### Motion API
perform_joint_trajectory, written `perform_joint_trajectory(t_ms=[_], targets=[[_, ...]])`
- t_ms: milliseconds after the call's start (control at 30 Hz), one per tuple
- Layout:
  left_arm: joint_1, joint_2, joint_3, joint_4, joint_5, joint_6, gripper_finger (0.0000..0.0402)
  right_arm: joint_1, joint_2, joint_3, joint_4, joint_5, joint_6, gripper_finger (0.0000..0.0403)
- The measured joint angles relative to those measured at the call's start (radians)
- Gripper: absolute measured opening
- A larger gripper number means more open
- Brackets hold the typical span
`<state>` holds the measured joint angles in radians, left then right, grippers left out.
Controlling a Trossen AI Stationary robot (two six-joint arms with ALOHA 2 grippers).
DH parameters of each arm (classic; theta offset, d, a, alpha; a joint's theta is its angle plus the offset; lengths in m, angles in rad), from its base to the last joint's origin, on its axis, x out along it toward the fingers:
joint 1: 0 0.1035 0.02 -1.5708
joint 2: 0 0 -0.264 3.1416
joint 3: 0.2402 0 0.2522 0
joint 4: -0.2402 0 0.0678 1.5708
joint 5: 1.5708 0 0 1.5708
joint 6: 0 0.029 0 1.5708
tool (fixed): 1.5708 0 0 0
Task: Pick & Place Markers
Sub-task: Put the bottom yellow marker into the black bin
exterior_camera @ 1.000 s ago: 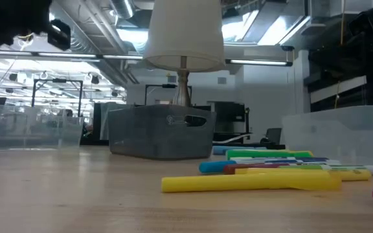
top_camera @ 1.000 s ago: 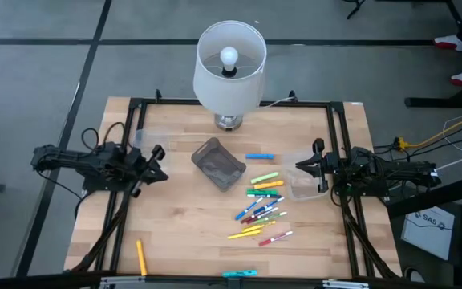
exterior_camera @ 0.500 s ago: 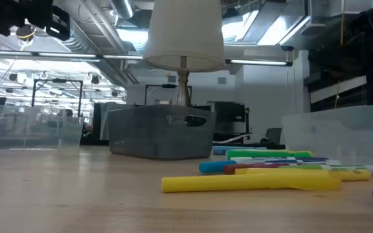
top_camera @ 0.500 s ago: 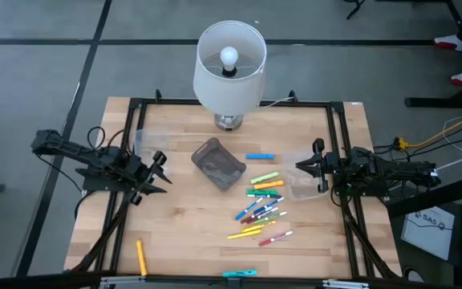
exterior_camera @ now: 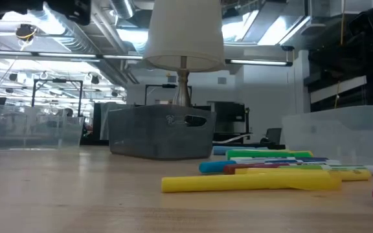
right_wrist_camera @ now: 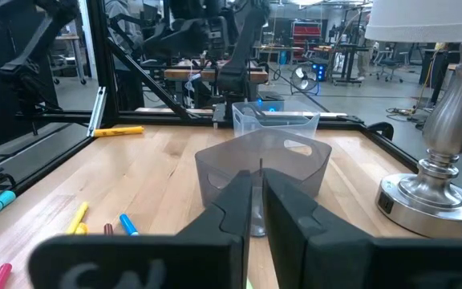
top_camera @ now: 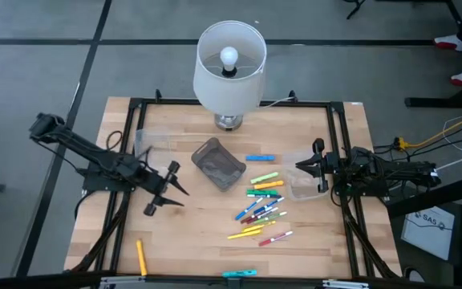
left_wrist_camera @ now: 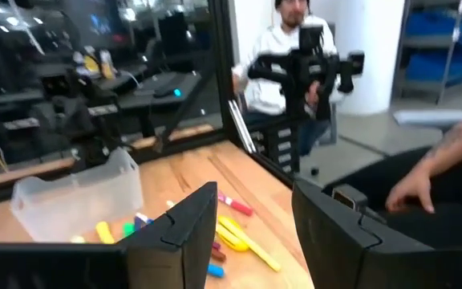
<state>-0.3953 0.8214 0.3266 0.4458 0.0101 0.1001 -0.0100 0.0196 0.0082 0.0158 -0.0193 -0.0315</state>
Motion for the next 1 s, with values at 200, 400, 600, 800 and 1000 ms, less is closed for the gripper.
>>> perform_joint_trajectory(t_ms=[200, 400, 600, 800, 1000], targets=[[-0.028, 0.162, 0.062, 0.011, 0.018, 0.0, 0.0159, 0.0, 0.0, 0.0, 0.0, 0.0, 0.0, 0.0035], [-0.062, 0.317, 0.095, 0.101, 0.021, 0.009, 0.0161, 0.0, 0.0, 0.0, 0.0, 0.0, 0.0, 0.0035], [-0.084, 0.422, 0.115, 0.126, 0.137, 0.106, 0.0155, 0.0, 0.0, 0.0, 0.0, 0.0, 0.0, 0.0035], [-0.121, 0.454, 0.148, 0.055, 0.227, 0.13, 0.015, 0.0, 0.0, 0.0, 0.0, 0.0, 0.0, 0.0035], [-0.187, 0.454, 0.266, -0.305, 0.121, 0.113, 0.015, 0.0, 0.0, 0.0, 0.0, 0.0, 0.0, 0.0035]])
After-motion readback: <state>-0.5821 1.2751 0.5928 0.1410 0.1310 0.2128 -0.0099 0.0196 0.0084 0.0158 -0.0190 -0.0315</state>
